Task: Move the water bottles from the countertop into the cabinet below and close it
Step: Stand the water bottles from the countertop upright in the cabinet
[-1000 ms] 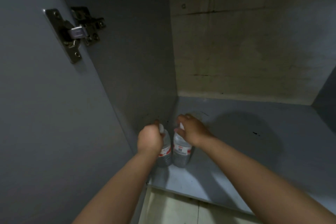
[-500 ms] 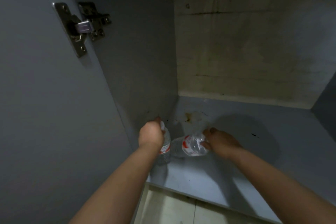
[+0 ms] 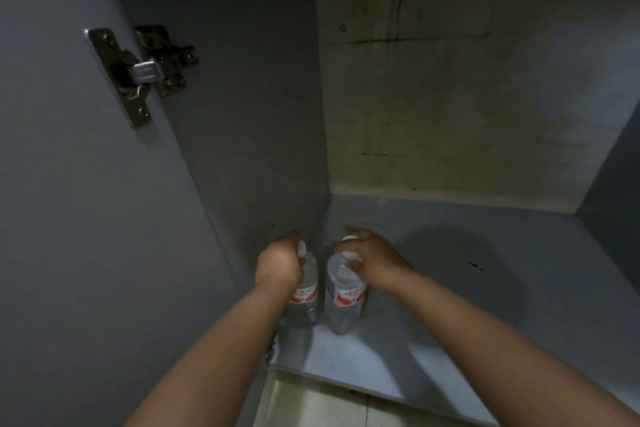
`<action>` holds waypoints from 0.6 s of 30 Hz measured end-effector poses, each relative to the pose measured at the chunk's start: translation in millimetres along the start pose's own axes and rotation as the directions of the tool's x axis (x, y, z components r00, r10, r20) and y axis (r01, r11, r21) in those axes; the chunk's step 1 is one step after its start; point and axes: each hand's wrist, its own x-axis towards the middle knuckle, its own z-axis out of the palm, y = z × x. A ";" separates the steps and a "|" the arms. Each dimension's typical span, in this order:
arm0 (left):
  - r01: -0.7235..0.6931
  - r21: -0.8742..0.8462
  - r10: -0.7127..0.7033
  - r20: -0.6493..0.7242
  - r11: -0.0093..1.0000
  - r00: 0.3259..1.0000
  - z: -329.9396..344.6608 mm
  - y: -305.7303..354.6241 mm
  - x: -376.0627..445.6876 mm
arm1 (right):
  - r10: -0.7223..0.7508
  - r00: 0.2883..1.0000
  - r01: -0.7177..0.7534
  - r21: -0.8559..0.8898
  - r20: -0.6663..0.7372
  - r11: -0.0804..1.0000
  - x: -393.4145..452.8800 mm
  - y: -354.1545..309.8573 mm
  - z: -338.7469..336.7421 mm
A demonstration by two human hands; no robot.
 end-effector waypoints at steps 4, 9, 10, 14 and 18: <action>-0.029 -0.003 0.029 0.013 1.000 0.999 -7.3 1.8 9.5 | 0.045 0.999 -0.045 -0.089 -0.007 0.995 11.9 -20.0 13.6; -0.055 0.045 0.052 0.062 0.998 0.997 -8.9 2.6 24.3 | 0.058 0.993 -0.074 -0.164 -0.104 0.984 19.0 -14.7 14.2; -0.056 0.056 0.053 0.067 0.997 0.996 -7.4 2.7 26.3 | 0.045 0.993 -0.062 -0.161 -0.110 0.985 20.0 -15.0 15.3; -0.047 0.100 0.042 0.051 0.994 0.998 -2.8 -2.7 36.6 | 0.008 0.991 -0.026 -0.140 -0.130 0.990 25.6 -15.6 18.0; -0.040 0.158 0.037 0.020 0.987 0.999 -3.4 -11.2 48.6 | 0.002 0.989 -0.026 -0.156 -0.150 0.987 33.6 -16.3 22.1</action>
